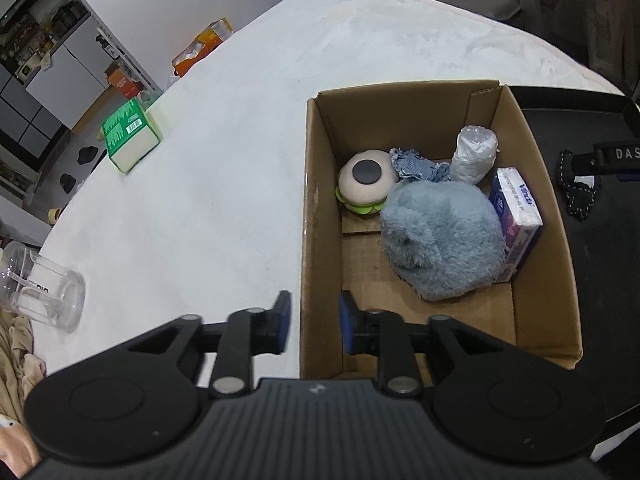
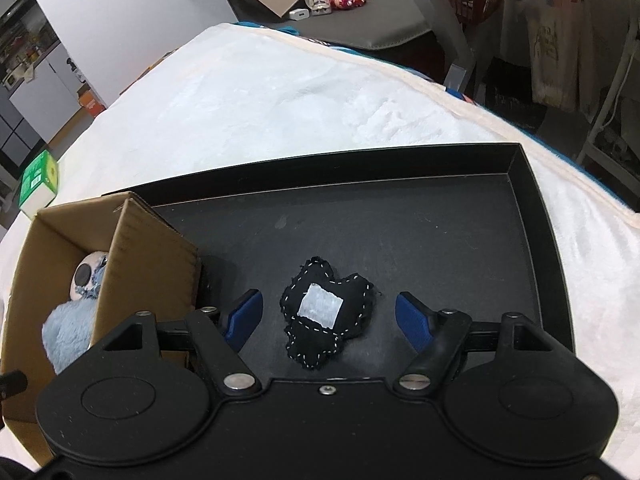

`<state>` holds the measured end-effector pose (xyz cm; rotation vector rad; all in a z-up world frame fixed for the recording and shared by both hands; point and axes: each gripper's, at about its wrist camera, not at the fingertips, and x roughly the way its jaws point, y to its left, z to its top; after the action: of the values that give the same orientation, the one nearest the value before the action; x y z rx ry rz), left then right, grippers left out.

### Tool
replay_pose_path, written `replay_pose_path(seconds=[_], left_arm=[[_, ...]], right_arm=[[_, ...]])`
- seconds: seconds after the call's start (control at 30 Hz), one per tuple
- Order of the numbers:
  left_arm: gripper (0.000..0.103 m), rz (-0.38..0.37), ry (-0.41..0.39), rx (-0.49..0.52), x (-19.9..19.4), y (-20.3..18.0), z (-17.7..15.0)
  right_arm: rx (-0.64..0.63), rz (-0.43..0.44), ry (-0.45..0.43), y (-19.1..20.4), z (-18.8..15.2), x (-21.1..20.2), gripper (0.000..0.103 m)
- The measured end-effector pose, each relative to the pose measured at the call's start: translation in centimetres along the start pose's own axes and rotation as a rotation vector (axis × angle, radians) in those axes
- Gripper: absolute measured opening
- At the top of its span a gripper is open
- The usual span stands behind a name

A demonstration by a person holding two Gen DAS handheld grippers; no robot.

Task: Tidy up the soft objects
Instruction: 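Move the right gripper back over the black beaded item on the tray, then close the right gripper on the black beaded item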

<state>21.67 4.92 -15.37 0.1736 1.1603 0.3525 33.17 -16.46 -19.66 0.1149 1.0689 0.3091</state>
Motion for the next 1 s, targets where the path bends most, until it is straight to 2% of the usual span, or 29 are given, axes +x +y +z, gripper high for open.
replay_pose_path(seconds=[0.03, 0.1, 0.17, 0.2, 0.23, 0.37, 0.43, 0.47, 0.73, 0.8, 0.87, 0.9, 0.93, 1.0], left_arm=[[0.047, 0.006, -0.001, 0.004, -0.1, -0.1, 0.0], [0.053, 0.022, -0.01, 0.008, -0.3, -0.3, 0.1], [0.056, 0.036, -0.022, 0.016, -0.6, -0.5, 0.1], [0.059, 0.041, -0.028, 0.022, -0.7, -0.7, 0.1], [0.062, 0.044, -0.031, 0.028, -0.8, -0.8, 0.1], [0.066, 0.058, -0.036, 0.047, -1.0, -1.1, 0.1], [0.067, 0.063, -0.037, 0.053, -1.0, -1.3, 0.1], [0.067, 0.065, -0.038, 0.057, -1.0, -1.3, 0.1], [0.067, 0.066, -0.043, 0.061, -1.2, -1.3, -0.1], [0.067, 0.067, -0.045, 0.061, -1.2, -1.3, -0.2], [0.067, 0.07, -0.046, 0.062, -1.1, -1.2, -0.2], [0.067, 0.071, -0.046, 0.061, -1.1, -1.2, -0.2], [0.067, 0.072, -0.046, 0.06, -1.1, -1.1, -0.2], [0.067, 0.067, -0.047, 0.055, -1.0, -1.1, -0.2]], right_arm=[[0.001, -0.001, 0.006, 0.0, 0.0, 0.2, 0.068], [0.004, -0.002, 0.022, -0.1, -0.1, 0.5, 0.065], [0.005, -0.008, 0.039, -0.3, -0.3, 0.7, 0.052], [0.01, -0.01, 0.049, -0.5, -0.5, 0.8, 0.036], [0.018, -0.008, 0.061, -0.8, -0.6, 0.9, 0.026], [0.014, -0.002, 0.058, -1.4, -1.3, 0.6, 0.017], [0.02, 0.002, 0.065, -1.7, -1.6, 0.5, 0.001], [0.022, -0.006, 0.072, -1.8, -1.8, 0.4, 0.0], [0.062, 0.0, 0.058, -3.0, -2.7, -0.5, 0.0], [0.087, 0.019, 0.049, -3.3, -2.7, -0.9, 0.005], [0.112, 0.049, 0.039, -3.7, -2.6, -1.2, 0.02], [0.118, 0.05, 0.033, -3.8, -2.6, -1.3, 0.042], [0.125, 0.039, 0.02, -3.9, -2.5, -1.4, 0.059], [0.122, 0.027, 0.005, -3.9, -2.4, -1.5, 0.061]])
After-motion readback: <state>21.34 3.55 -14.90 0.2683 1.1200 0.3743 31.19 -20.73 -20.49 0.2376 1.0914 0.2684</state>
